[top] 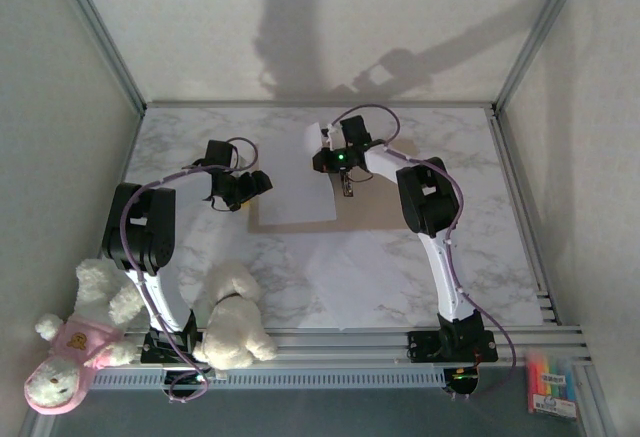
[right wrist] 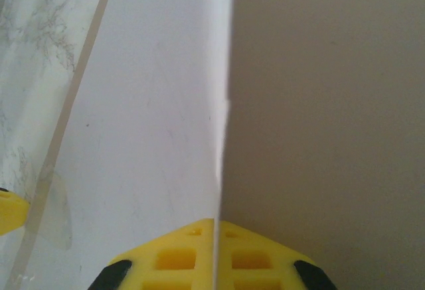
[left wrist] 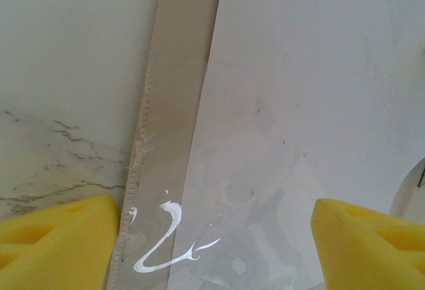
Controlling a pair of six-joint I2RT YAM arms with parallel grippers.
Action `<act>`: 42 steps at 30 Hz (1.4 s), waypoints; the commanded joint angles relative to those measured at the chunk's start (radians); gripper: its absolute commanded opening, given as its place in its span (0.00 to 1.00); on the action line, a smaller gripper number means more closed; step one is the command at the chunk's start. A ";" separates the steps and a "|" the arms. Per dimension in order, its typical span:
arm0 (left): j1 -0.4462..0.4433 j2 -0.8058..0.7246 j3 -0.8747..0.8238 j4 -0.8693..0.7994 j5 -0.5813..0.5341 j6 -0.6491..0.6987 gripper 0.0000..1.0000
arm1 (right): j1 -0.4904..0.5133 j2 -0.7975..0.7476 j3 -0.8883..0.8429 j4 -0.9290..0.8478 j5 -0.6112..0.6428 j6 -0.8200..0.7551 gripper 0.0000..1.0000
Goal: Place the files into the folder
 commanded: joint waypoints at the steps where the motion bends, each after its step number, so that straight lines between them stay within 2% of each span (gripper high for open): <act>1: 0.000 0.025 -0.023 -0.080 0.012 0.001 0.77 | 0.010 -0.060 -0.047 0.087 -0.028 0.057 0.04; 11: -0.002 0.029 -0.024 -0.074 0.016 0.000 0.77 | 0.029 -0.092 -0.146 0.167 -0.040 0.100 0.04; 26: -0.001 0.031 -0.028 -0.062 0.019 -0.007 0.77 | 0.038 -0.098 -0.176 0.188 -0.071 0.068 0.04; 42: -0.001 0.034 -0.023 -0.065 0.016 -0.007 0.77 | 0.032 -0.089 -0.081 0.023 -0.119 -0.082 0.05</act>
